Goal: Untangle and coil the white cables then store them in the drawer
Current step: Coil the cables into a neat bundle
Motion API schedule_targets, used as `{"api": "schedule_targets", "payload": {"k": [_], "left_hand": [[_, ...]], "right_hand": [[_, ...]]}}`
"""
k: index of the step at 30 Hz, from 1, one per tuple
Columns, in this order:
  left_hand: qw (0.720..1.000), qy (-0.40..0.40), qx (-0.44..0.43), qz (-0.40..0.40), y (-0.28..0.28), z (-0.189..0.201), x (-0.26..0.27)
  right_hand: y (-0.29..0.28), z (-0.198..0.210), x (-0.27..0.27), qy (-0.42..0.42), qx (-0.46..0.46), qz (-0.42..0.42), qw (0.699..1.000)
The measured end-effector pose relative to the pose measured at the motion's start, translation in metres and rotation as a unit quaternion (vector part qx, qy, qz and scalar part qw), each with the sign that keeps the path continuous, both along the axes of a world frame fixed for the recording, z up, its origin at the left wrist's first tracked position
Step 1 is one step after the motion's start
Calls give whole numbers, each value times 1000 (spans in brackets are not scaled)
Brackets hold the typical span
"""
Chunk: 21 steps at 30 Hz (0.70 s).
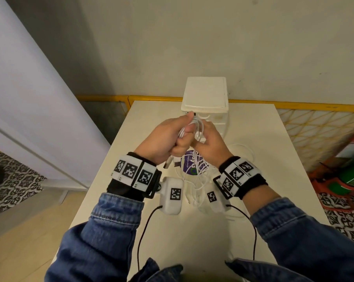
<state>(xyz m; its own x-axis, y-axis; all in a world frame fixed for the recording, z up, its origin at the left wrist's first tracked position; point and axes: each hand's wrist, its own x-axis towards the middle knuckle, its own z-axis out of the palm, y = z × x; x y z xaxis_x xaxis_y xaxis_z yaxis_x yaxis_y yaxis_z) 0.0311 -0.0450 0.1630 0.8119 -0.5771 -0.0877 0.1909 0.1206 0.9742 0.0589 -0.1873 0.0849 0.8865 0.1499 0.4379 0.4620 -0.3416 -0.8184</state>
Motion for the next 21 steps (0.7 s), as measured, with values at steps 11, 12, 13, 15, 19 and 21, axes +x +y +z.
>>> {"api": "schedule_targets", "payload": {"k": [11, 12, 13, 15, 19, 21], "left_hand": [[961, 58, -246, 109, 24, -2, 12], [955, 61, -261, 124, 27, -2, 14], [951, 59, -271, 139, 30, -2, 15], [940, 52, -296, 165, 37, -4, 19], [907, 39, -369, 199, 52, -8, 28], [890, 34, -402, 212, 55, -8, 30]], "right_hand": [[-3, -26, -26, 190, 52, 34, 980], [-5, -28, -27, 192, 51, 29, 980], [-8, -29, -28, 196, 51, 26, 979], [-15, -34, -30, 202, 50, 19, 978], [-23, -42, -37, 210, 85, 3, 974], [-26, -50, -42, 205, 102, -3, 973]]}}
